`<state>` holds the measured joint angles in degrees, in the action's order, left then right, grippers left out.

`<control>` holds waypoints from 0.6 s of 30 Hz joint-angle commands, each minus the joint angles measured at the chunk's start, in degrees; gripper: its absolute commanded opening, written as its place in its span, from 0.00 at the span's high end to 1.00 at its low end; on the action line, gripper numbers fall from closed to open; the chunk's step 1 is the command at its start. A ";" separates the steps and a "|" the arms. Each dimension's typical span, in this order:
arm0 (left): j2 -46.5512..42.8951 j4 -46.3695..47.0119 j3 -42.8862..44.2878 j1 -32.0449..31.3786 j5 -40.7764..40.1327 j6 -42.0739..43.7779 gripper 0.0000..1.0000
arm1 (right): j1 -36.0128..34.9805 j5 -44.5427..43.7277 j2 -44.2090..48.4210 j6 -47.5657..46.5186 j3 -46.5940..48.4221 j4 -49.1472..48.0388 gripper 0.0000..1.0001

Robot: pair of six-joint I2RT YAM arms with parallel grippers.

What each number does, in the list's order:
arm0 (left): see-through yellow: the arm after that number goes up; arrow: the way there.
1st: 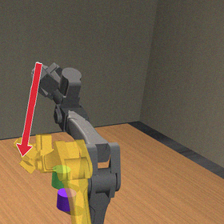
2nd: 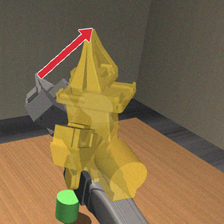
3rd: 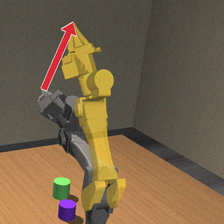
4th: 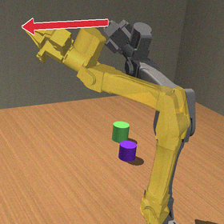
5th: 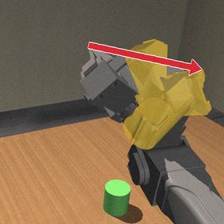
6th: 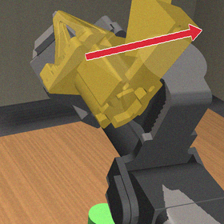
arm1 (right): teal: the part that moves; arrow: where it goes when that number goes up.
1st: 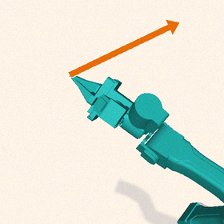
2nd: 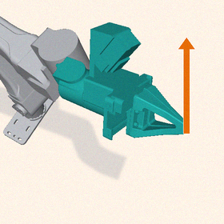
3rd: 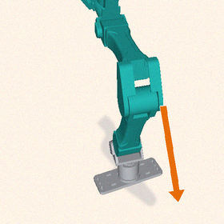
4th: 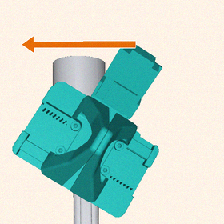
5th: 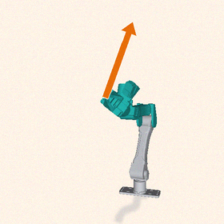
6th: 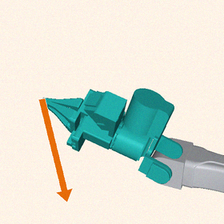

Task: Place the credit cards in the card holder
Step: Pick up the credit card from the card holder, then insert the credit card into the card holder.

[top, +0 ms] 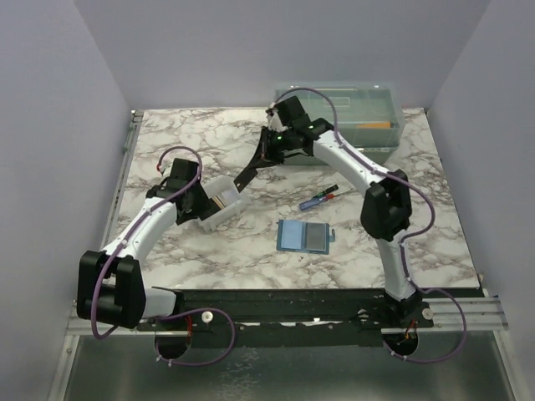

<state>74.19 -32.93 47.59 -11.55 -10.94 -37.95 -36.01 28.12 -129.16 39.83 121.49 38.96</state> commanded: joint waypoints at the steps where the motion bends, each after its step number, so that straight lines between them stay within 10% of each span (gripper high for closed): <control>1: 0.81 -9.11 6.83 0.63 3.54 -0.98 0.33 | 4.23 2.14 13.67 2.94 -12.86 -0.18 1.00; 11: -9.27 -9.59 11.10 -0.59 18.02 0.66 0.33 | 9.14 -3.10 40.87 -10.82 -51.00 -10.00 1.00; 18: -14.68 14.20 6.42 -4.23 57.50 4.65 0.29 | 9.20 20.42 51.14 -21.20 -68.38 -20.98 1.00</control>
<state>60.77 -36.01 56.55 -13.10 17.32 -35.64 -26.87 33.26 -81.38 26.44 58.43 26.22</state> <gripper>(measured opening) 0.687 0.004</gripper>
